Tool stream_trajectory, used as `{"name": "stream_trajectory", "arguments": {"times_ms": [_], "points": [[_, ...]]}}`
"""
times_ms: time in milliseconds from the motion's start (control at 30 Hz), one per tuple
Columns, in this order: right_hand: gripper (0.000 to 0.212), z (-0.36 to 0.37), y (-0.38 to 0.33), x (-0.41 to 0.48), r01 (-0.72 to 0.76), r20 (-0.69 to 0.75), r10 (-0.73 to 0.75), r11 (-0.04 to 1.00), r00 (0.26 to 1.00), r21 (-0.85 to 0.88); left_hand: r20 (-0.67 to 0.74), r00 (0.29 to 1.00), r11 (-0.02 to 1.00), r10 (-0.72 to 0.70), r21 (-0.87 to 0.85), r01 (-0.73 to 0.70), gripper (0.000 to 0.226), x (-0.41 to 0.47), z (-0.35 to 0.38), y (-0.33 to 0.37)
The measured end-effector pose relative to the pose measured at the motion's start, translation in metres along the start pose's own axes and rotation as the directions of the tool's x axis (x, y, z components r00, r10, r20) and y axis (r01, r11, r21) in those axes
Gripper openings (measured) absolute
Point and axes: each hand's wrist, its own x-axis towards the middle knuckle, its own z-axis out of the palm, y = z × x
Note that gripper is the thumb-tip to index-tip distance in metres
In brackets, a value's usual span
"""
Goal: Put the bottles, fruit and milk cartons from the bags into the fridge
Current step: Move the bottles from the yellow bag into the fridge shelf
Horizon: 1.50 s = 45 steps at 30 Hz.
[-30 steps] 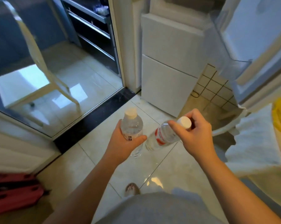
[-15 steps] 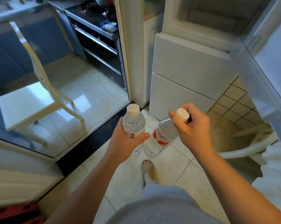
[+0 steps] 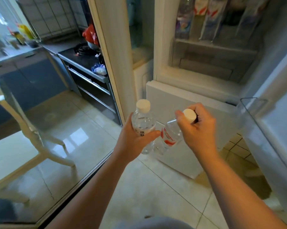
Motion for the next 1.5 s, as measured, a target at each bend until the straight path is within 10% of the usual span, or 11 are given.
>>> {"name": "stream_trajectory", "arguments": {"times_ms": [933,1233,1500], "points": [[0.024,-0.076,0.054,0.347,-0.031,-0.61,-0.2,0.937,0.767,-0.347,0.4,0.774,0.86,0.491,-0.365,-0.357,0.067,0.411,0.173,0.176],[0.029,-0.101,0.076,0.424,-0.285,-0.688,-0.105,0.858,0.718,-0.428,0.437,0.664,0.795,0.607,-0.359,-0.49,0.075,0.48,0.23,0.231],[0.028,-0.119,0.118,0.472,-0.388,-0.636,0.088,0.853,0.767,-0.35,0.491,0.701,0.852,0.517,-0.219,-0.475,0.073,0.51,0.257,0.242]]}}
